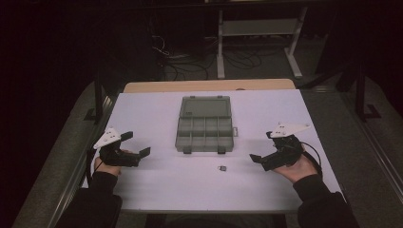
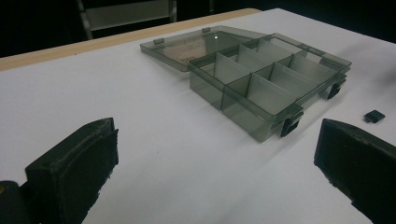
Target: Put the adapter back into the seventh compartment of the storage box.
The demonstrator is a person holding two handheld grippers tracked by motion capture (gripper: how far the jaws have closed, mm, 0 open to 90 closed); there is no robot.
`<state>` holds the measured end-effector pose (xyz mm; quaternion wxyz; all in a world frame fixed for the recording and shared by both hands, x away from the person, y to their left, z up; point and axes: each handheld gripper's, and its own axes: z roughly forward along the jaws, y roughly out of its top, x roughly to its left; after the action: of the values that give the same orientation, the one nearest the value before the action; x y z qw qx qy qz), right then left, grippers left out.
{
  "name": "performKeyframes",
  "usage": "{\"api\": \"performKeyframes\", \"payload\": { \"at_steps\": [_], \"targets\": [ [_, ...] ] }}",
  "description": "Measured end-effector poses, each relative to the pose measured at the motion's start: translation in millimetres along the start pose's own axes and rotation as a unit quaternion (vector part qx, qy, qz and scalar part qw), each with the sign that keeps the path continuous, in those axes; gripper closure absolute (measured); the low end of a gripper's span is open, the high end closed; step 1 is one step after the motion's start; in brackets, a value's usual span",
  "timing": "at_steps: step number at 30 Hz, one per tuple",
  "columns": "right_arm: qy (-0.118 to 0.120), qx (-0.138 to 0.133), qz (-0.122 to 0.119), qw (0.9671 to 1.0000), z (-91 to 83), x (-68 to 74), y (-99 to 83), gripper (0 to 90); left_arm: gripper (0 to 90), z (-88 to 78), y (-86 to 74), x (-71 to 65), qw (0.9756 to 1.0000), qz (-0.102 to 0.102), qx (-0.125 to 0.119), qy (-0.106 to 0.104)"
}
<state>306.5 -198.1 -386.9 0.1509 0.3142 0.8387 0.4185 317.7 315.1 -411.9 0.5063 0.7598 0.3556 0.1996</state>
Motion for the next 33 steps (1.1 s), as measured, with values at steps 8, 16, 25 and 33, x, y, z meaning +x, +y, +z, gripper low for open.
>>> {"api": "performKeyframes", "payload": {
  "at_steps": [8,16,25,33],
  "targets": [
    [0.010,0.008,-0.010,0.9999,6.3,5.8,4.1,0.0,0.0,0.1,0.0,0.0,1.0000,0.000,0.000,0.000],
    [0.019,0.015,-0.017,0.9995,11.8,9.9,8.3,0.0,0.0,0.1,0.1,0.0,1.0000,0.001,0.000,0.000],
    [0.029,0.028,-0.025,0.9989,18.9,14.5,11.1,0.0,0.0,0.2,0.1,-0.1,1.0000,0.001,0.000,-0.001],
    [0.038,0.037,-0.035,0.9980,25.1,20.0,13.5,0.0,0.0,0.2,0.1,-0.2,1.0000,0.001,0.000,-0.001]
  ]
}}
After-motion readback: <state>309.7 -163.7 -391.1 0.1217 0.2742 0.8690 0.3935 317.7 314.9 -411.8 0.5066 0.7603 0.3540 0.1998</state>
